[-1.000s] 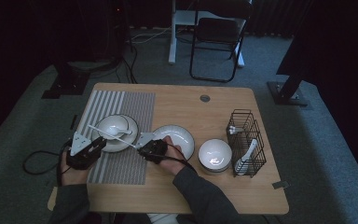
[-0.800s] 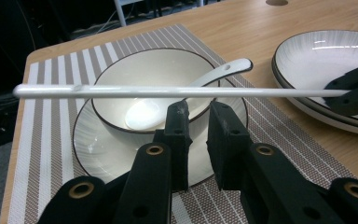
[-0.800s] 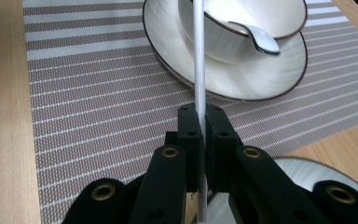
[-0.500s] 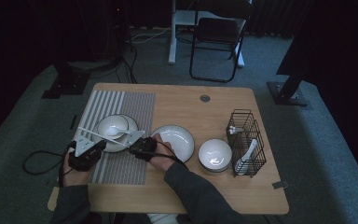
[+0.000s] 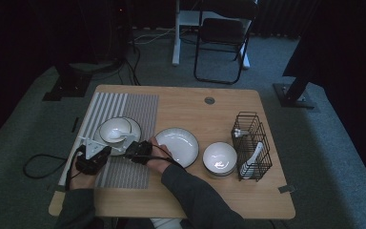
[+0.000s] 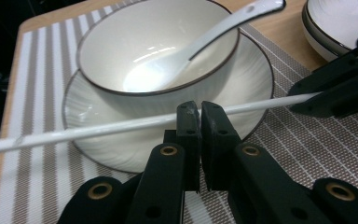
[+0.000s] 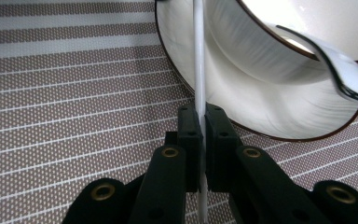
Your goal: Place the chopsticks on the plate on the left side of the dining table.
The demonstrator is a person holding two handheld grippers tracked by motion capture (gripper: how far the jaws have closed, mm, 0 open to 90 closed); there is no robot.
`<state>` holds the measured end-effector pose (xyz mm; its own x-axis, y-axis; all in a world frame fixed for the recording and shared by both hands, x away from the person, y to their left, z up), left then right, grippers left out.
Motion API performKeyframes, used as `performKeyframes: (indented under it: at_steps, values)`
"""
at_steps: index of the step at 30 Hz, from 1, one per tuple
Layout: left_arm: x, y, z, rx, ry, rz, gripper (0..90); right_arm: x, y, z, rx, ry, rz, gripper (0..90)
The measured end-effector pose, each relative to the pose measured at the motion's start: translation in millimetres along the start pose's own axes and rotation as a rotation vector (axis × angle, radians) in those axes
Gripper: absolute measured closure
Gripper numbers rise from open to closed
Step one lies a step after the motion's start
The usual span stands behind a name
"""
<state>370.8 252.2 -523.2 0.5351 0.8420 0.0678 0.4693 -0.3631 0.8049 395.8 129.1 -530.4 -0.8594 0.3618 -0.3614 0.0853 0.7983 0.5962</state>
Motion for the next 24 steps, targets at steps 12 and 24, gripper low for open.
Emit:
performKeyframes:
  at_steps: [12, 24]
  values:
    - [-1.9, -2.6, 14.2, 0.022, -0.018, -0.002, 87.5, 1.6, -2.0, 6.2, 0.033, -0.005, -0.028, 86.3]
    - [-2.6, -5.5, 22.5, 0.039, -0.027, -0.001, 87.3, -3.8, -8.7, 7.6, 0.049, -0.002, -0.009, 83.2]
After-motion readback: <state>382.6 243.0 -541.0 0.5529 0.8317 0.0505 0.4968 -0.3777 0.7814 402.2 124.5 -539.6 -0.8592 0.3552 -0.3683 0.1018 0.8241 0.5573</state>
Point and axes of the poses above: each handheld gripper's, and its own axes: z roughly forward along the jaws, y roughly out of its top, x roughly to its left, the point moved 7 cm from there along z, roughly forward along the jaws, and after that the axes turned 9 degrees about -y, right-handed, at the moved point
